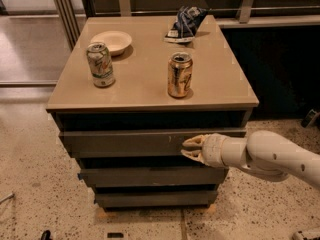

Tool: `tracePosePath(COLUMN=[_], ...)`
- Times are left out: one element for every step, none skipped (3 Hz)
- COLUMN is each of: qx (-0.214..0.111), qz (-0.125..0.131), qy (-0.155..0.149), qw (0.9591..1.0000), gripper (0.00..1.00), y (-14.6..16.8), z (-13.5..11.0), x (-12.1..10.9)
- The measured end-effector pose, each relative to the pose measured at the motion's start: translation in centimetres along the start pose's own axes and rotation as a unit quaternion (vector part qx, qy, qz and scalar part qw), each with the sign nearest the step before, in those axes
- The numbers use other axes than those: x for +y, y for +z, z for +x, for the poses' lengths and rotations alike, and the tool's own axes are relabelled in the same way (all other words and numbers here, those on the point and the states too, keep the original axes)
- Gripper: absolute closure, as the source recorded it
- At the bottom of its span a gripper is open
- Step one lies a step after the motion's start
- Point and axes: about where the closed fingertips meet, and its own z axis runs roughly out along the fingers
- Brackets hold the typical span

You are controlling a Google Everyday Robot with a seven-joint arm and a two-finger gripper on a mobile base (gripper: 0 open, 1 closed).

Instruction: Close top drawer

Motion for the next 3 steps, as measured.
tracePosePath(qx=[-0.010, -0.003, -0.005], qz=[-0.035, -0.059, -0.067], qy=[0.030, 0.060, 0.053], qw=[0.9989, 0.9965, 0.9963], gripper=[0.03, 0.00, 0.00], y=[-4.1, -9.2, -9.9], z=[-1.8, -3.4, -4.5], x=[1.6, 3.4, 3.5])
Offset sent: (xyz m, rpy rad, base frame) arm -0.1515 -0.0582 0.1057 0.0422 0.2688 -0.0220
